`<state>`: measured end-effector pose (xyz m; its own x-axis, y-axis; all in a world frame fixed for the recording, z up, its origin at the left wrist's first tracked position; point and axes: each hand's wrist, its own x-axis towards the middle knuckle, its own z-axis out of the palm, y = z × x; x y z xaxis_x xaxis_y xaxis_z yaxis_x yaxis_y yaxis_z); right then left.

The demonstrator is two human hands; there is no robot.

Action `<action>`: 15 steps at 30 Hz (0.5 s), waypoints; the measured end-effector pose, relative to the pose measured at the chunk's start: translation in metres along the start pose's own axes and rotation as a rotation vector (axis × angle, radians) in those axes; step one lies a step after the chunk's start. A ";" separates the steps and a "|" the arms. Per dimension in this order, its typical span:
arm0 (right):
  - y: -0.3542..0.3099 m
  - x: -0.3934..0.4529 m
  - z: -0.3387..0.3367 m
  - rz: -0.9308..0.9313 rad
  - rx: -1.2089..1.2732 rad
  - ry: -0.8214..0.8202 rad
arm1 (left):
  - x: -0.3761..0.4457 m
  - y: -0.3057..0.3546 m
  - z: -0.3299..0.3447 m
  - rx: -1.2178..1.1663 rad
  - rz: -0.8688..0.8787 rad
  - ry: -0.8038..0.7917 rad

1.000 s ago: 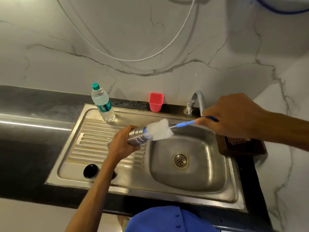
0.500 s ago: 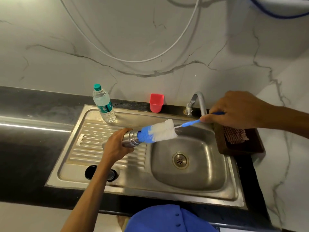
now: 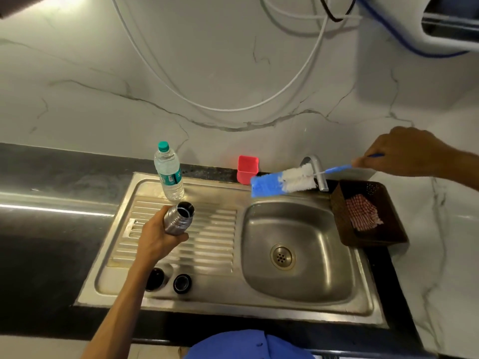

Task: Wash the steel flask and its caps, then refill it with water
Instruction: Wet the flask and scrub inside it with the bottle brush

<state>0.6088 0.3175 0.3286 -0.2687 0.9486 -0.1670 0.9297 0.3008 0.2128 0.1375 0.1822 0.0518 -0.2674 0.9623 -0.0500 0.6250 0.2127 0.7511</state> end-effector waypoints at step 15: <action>-0.110 0.091 -0.007 0.054 -0.336 0.065 | 0.029 0.014 -0.025 -0.257 0.000 -0.035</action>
<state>0.4802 0.3712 0.2972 -0.2471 0.9650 -0.0874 0.8107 0.2553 0.5269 0.1206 0.2087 0.0770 -0.2389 0.9686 -0.0691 0.4168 0.1666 0.8936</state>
